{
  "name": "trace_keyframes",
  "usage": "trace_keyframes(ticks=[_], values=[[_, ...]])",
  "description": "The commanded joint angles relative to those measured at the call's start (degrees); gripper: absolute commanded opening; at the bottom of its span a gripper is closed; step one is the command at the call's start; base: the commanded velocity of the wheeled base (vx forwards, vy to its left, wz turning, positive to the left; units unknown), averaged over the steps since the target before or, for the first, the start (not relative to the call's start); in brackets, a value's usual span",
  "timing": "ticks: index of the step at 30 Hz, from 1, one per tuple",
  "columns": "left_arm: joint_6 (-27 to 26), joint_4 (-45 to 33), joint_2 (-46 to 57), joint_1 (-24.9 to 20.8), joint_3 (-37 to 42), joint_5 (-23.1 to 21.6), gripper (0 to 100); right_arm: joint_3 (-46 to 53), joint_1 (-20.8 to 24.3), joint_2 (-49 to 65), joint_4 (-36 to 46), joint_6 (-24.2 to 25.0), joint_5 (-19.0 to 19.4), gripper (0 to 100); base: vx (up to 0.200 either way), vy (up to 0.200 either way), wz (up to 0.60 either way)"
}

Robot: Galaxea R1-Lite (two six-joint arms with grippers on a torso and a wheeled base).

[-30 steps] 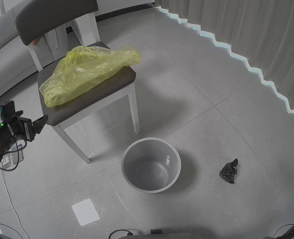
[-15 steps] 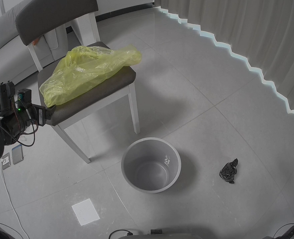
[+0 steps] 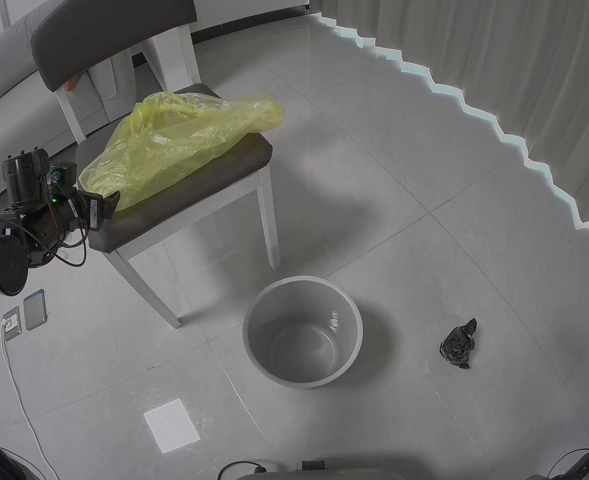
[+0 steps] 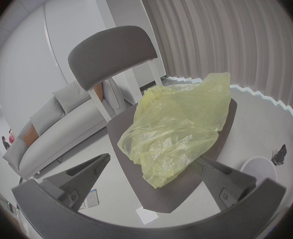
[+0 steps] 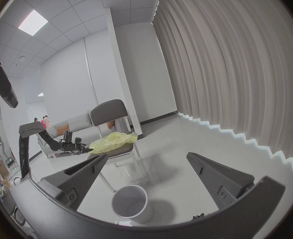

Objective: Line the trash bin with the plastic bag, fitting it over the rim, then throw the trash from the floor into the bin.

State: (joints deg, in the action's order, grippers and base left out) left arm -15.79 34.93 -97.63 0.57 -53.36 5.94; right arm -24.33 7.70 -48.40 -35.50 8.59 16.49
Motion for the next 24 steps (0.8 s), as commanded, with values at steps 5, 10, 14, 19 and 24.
trace_keyframes(ticks=[5,10,14,19,24], values=[[0.0,1.2,-2.5,0.9,-3.4,1.1,100,-0.2,0.0,0.4,0.0,0.1,0.1,100,0.0,0.0,0.0],[-1.0,1.7,-3.1,1.8,-3.9,1.0,0,1.0,0.0,1.6,0.0,-0.1,0.6,100,0.0,0.0,0.0],[-0.9,1.8,-3.2,2.1,-4.7,0.9,0,1.5,0.0,2.3,0.3,0.0,3.0,100,0.0,0.0,0.0],[-0.3,1.8,-3.2,2.0,-6.9,0.3,0,3.7,0.0,3.6,0.6,-1.4,3.2,100,0.0,0.0,0.0],[1.3,0.0,4.4,-4.5,-4.8,-1.9,0,3.4,-0.2,3.3,3.5,-6.6,2.8,100,0.0,0.0,0.0]])
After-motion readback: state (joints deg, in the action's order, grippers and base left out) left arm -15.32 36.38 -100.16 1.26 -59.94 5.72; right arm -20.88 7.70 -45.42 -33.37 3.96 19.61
